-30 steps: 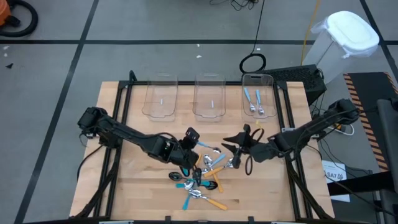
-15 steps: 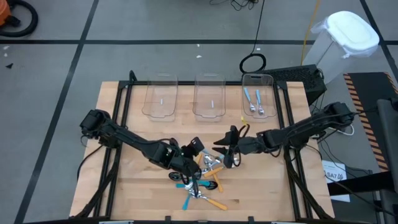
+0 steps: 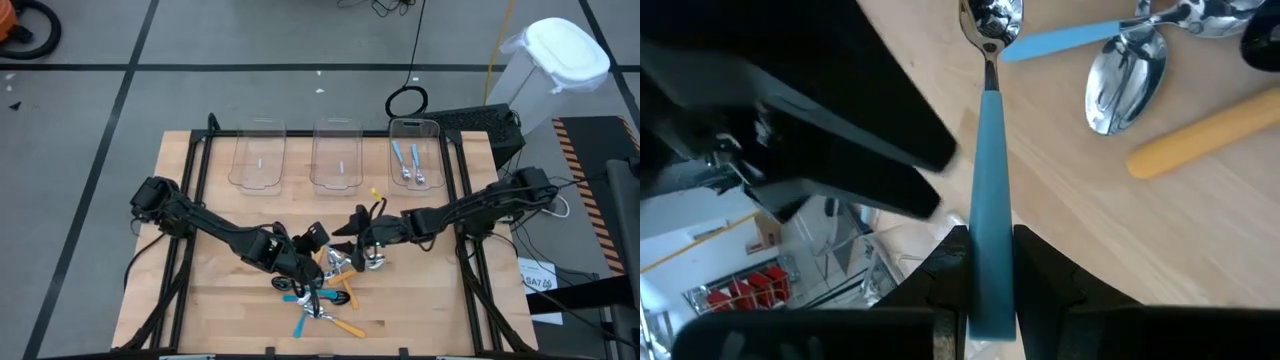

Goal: Sort silverware by color (type)
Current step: Put the light blue spoon into the right transparent bin

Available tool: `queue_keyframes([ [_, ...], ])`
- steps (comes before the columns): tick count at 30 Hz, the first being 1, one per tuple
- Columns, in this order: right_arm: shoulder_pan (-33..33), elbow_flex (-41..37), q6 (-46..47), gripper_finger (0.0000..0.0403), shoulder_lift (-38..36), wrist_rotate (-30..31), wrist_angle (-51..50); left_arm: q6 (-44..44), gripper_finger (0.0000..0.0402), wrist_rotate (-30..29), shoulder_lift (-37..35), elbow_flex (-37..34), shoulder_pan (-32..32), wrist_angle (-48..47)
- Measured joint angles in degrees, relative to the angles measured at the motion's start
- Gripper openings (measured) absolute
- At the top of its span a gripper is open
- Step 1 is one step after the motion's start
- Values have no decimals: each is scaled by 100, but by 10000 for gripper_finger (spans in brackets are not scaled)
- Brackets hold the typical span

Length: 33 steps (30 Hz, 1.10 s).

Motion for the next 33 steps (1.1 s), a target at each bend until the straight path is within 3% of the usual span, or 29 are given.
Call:
queue_keyframes([
  [16,-20,770,-161,168,685,-105,-439,72,52,64,46,-2,11,7],
  [30,-20,844,-364,32,688,-112,-836,48,52,61,44,-2,12,2],
  [33,-20,844,-474,30,685,-114,-848,-86,69,64,44,-2,16,29],
])
